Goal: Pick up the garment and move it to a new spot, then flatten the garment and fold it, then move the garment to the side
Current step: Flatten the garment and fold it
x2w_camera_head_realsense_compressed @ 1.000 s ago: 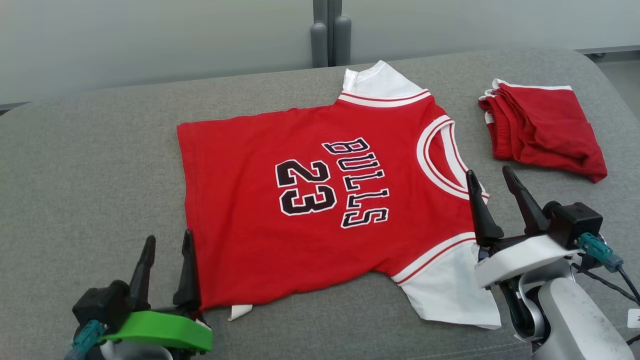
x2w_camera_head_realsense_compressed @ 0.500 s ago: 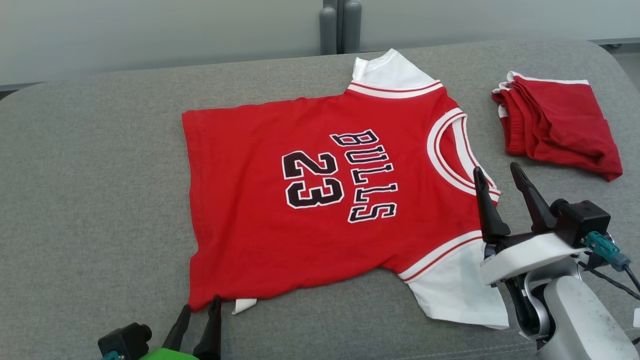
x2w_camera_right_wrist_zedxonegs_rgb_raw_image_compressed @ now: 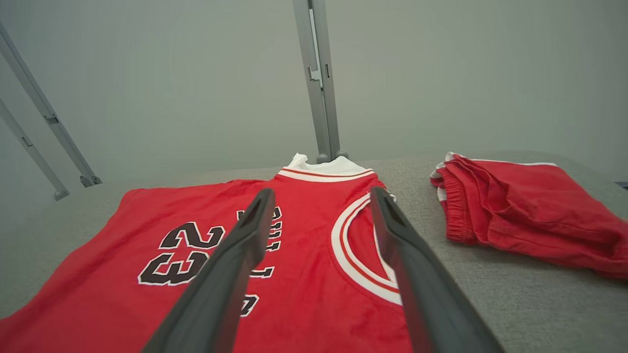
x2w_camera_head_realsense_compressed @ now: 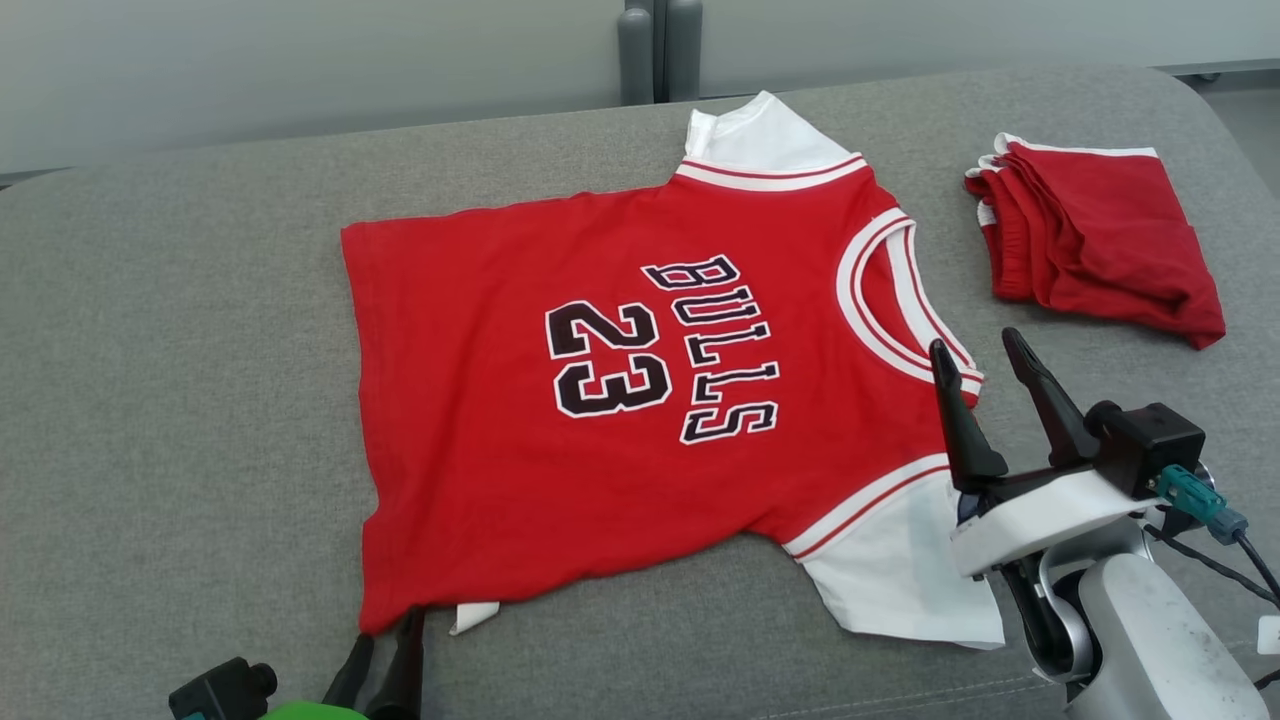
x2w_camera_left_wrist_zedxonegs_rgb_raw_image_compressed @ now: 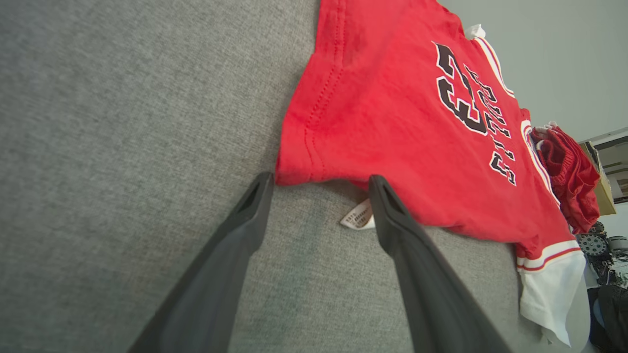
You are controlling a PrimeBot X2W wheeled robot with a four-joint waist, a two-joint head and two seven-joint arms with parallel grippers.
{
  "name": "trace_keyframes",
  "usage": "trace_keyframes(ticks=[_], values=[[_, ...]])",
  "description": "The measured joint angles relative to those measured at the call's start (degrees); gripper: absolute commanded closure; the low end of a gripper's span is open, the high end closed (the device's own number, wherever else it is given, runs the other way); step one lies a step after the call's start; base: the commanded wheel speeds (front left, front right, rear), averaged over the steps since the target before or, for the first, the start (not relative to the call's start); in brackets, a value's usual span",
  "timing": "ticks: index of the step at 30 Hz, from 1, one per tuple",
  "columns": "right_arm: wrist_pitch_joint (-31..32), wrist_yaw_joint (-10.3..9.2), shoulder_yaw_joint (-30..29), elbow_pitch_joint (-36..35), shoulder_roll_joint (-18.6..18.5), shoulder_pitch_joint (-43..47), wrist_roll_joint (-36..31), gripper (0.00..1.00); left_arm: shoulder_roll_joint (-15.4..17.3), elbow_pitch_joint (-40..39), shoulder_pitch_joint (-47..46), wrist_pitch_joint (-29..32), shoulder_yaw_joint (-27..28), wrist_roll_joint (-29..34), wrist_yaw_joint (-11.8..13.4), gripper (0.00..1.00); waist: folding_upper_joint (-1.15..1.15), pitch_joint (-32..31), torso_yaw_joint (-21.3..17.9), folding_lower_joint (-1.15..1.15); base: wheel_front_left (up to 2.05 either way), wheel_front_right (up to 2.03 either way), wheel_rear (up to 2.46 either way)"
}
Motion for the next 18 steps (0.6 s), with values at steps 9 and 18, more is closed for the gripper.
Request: trace_keyframes(ticks=[9,18], values=[[0.0,0.30,-1.0,0.3,0.0,0.0,-0.4,0.00,0.0,1.7,-2.7,0.9,1.1,-3.8,0.0,0.04,0.00,0.4,-1.5,0.00,0.00,0.00,0.00],[0.0,1.34,-1.0,1.6,-0.3,1.5,-0.5,0.00,-0.1,2.6,-3.2,0.7,1.1,-4.2,0.0,1.00,0.00,0.4,-1.7,0.00,0.00,0.00,0.00]])
